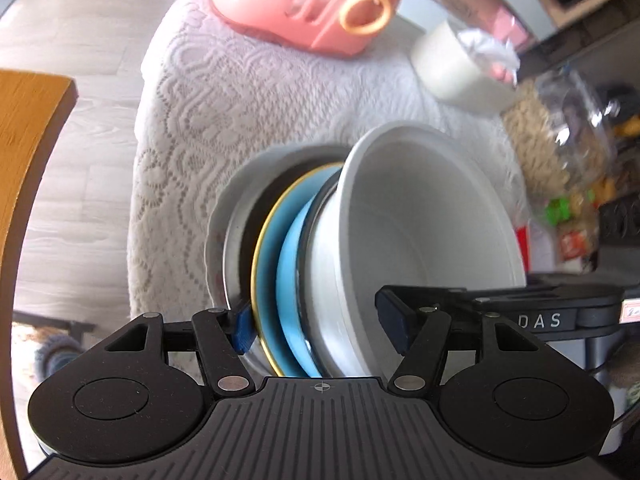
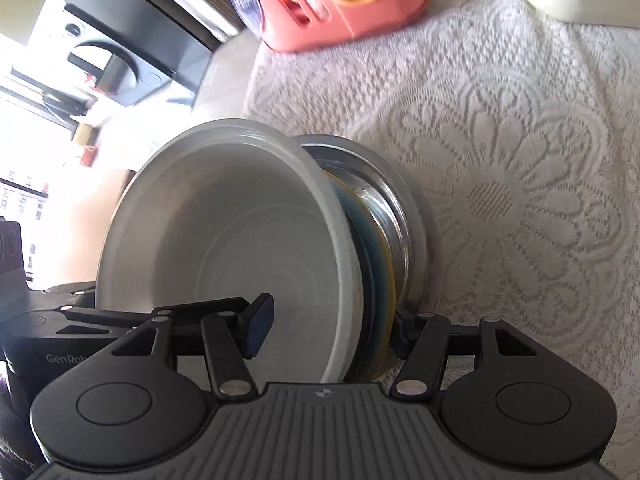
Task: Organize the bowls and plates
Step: 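Lower the bowl stack into the steel bowl with both tools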
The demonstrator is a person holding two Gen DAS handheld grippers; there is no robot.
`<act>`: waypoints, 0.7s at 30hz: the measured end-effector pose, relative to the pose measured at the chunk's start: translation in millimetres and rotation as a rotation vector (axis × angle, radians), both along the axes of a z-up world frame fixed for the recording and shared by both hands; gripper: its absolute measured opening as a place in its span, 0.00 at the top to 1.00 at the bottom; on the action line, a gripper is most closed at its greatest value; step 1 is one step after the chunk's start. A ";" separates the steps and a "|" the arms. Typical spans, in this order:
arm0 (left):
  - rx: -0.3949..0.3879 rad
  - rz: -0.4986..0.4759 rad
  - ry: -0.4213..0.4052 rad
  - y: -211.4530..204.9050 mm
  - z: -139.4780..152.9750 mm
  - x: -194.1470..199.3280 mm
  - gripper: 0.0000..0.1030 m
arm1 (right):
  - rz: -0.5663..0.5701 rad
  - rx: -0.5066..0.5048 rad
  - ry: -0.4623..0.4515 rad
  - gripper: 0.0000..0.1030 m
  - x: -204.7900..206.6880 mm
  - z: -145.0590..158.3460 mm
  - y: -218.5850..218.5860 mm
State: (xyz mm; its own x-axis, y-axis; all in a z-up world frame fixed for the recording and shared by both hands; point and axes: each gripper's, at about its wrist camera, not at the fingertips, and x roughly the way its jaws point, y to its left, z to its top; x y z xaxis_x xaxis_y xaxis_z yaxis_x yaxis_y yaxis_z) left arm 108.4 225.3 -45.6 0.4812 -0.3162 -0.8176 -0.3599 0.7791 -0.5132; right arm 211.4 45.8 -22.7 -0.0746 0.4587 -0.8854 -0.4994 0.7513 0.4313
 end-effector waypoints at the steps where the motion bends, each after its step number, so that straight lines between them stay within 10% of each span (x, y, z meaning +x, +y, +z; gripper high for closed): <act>1: -0.010 -0.003 -0.013 4.3 -0.6 -0.9 0.40 | -0.011 0.005 0.004 0.40 0.2 -0.8 1.6; 21: -0.090 0.064 -0.072 24.7 -21.6 -14.9 0.53 | -0.031 -0.142 -0.073 0.44 -11.2 7.9 23.2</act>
State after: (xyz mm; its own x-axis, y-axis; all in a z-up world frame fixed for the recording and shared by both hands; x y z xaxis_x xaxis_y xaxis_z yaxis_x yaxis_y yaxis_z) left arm 93.5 250.0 -67.2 0.5594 -0.3532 -0.7499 -0.3670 0.7056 -0.6062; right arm 200.2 69.0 -14.8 0.0050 0.3300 -0.9440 -0.5014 0.8176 0.2832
